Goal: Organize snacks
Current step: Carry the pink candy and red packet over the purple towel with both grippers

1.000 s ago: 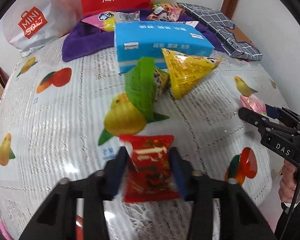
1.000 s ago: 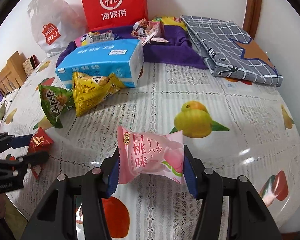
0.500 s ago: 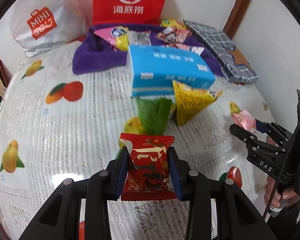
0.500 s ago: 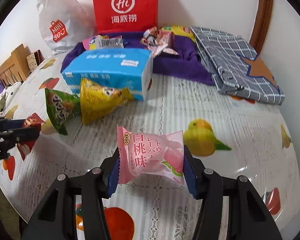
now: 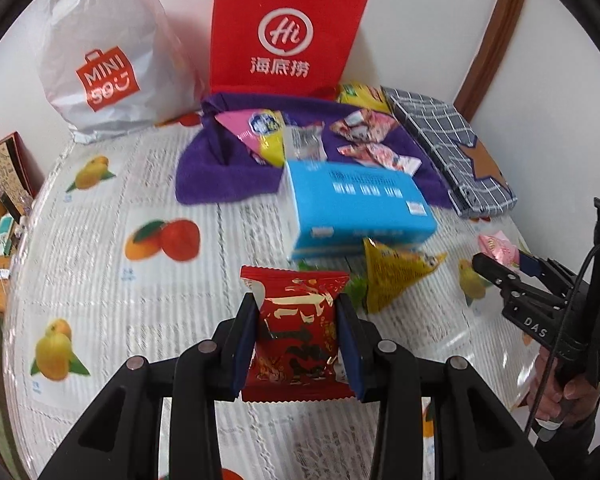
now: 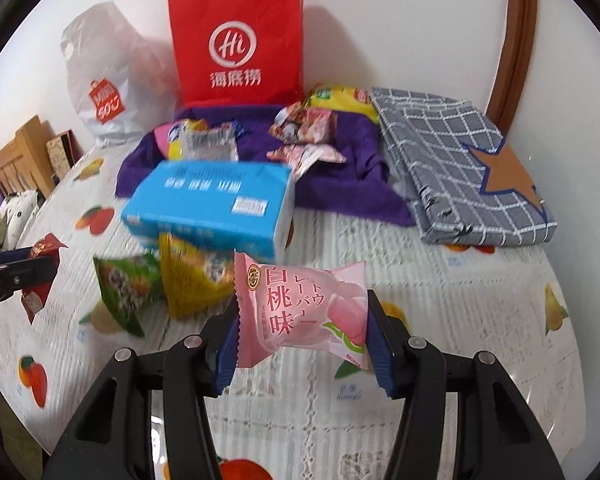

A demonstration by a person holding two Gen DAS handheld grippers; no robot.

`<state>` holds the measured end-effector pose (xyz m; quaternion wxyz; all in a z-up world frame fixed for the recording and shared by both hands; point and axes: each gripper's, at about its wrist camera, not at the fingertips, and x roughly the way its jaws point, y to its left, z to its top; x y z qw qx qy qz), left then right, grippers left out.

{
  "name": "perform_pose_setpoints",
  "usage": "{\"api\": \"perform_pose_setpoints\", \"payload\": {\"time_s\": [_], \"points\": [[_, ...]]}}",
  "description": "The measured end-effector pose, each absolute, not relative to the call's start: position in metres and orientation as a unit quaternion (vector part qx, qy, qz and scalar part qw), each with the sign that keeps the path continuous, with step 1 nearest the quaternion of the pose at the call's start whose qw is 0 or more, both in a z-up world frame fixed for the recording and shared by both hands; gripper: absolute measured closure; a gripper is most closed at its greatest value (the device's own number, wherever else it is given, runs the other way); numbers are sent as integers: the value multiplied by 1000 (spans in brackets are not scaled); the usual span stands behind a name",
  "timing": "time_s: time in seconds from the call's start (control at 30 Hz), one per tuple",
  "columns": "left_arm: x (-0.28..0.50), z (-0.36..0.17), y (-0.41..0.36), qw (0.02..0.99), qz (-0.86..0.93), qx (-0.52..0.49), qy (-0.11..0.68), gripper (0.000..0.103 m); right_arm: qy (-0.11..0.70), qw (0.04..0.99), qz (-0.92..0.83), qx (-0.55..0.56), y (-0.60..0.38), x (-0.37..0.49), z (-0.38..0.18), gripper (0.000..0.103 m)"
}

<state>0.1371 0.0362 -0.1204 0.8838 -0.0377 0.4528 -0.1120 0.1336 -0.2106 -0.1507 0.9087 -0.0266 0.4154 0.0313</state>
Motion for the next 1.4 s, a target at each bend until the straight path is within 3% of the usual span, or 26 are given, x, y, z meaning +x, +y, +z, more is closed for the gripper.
{"api": "perform_pose_setpoints", "payload": {"time_s": [0.47,1.4], "points": [[201,-95,45,897,-109,-48,426,67,412,910,32,-16,-209,192,-121,48],[321,-87,37,903,-97,-53,415,67,420,907,45,5,-197,329,-139,48]]}}
